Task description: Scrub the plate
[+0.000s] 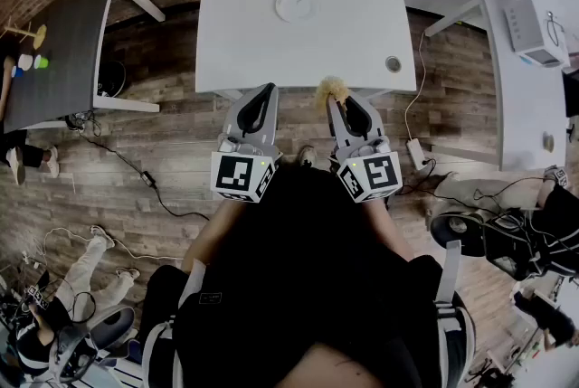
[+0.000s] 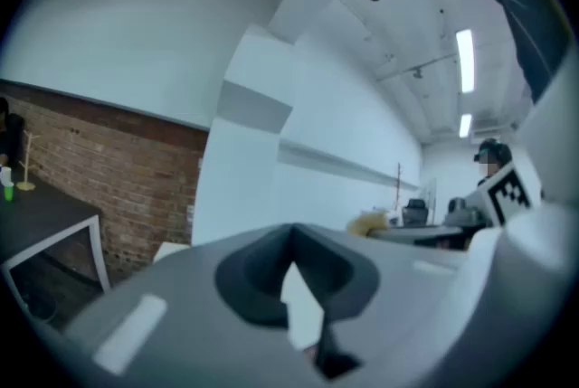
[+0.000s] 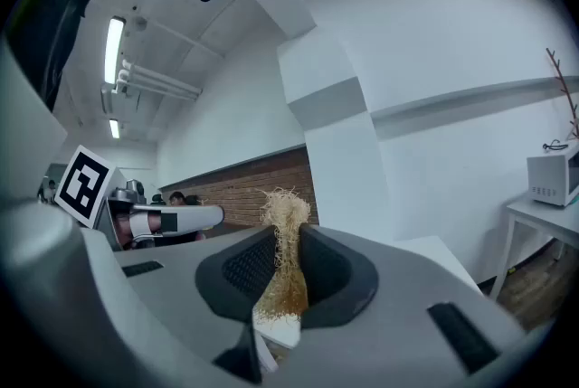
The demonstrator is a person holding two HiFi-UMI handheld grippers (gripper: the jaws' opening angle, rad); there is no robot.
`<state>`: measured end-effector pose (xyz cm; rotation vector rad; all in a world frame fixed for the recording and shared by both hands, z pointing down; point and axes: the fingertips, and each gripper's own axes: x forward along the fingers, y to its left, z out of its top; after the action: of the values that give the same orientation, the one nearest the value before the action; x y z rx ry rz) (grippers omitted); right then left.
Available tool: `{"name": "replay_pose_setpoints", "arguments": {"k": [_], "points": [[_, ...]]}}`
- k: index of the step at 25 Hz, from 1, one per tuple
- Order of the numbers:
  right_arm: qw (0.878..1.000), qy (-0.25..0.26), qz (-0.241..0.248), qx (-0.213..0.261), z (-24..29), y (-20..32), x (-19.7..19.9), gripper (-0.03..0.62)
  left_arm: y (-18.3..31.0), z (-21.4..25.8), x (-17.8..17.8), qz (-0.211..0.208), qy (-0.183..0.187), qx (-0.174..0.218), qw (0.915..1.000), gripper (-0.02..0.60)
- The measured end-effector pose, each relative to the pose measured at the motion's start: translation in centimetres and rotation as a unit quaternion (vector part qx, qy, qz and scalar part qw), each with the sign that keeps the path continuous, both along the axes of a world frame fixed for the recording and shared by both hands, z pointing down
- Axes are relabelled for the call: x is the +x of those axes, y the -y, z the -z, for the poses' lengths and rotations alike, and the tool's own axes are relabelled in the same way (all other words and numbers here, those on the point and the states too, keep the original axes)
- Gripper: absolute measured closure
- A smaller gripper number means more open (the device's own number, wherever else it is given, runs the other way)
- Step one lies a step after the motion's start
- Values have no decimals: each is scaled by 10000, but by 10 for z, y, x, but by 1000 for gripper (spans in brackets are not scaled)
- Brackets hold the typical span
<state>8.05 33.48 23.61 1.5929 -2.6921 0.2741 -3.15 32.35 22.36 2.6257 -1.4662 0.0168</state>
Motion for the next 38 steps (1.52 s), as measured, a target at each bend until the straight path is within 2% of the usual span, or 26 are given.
{"name": "replay_pose_setpoints", "arguments": {"k": [10, 16, 23, 28, 34, 38], "points": [[10000, 6, 7, 29, -4, -9, -11, 533, -6, -2, -7, -37, -37, 33, 10000, 580], [9997, 229, -78, 24, 0, -6, -8, 533, -3, -2, -8, -48, -29, 11, 10000, 580], [9999, 126, -53, -52, -2, -4, 12, 533, 2, -4, 12, 1, -30, -54, 10000, 580], [9998, 135, -2, -113, -5, -8, 13, 533, -3, -9, 9, 107, -18, -127, 9999, 580], [9994, 161, 209, -204, -18, 22, 48, 533, 16, -23, 42, 352, 45, -312, 9989, 580], [9990, 199, 296, -278, -23, 35, 56, 533, 20, -31, 49, 422, 111, -461, 9980, 580]]}}
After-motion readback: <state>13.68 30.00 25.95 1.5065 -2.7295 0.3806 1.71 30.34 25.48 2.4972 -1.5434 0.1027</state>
